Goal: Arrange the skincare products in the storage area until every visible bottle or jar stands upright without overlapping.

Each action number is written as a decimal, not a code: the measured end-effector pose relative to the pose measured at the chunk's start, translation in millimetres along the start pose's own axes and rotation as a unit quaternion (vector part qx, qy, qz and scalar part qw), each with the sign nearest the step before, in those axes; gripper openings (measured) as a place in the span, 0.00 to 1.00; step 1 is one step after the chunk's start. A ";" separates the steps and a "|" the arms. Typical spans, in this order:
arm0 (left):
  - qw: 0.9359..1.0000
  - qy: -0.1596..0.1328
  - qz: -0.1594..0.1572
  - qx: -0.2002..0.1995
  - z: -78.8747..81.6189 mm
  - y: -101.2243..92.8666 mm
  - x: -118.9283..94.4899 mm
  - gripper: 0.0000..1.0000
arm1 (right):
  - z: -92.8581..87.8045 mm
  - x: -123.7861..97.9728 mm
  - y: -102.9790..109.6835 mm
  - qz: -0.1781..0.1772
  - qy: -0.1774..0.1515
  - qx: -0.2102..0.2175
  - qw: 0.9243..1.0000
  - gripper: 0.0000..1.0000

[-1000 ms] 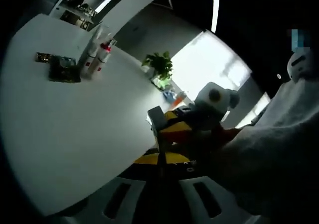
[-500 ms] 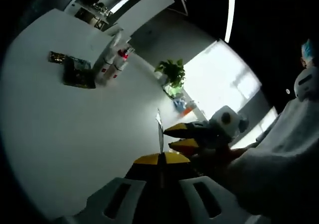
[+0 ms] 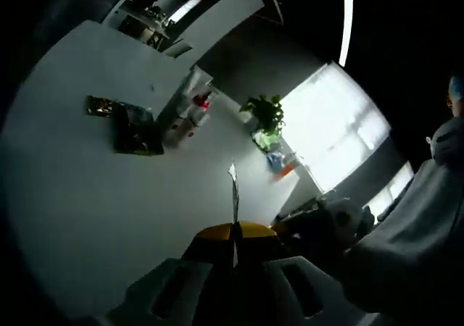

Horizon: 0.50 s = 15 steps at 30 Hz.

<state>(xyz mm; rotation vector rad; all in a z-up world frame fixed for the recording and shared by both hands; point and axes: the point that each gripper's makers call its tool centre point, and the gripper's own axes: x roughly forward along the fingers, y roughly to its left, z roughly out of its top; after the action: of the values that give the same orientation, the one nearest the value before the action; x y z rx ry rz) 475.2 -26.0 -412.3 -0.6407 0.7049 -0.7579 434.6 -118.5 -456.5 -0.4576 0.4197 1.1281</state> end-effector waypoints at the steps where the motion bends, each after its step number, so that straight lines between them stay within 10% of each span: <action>1: 1.000 -0.008 0.011 0.015 7.8 4.5 -1.0 0.00 | -2.2 -0.5 -4.0 -0.006 0.004 0.011 1.000 0.11; 15: 0.999 -0.023 0.044 -0.018 59.8 34.1 -9.7 0.00 | -17.1 -0.7 -12.3 -0.030 0.036 -0.008 0.999 0.06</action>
<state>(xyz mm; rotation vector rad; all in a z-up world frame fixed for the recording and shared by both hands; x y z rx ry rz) 528.5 16.3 -398.1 -0.6527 0.7018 -0.6488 444.2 -132.8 -468.7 -0.5236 0.4576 1.0606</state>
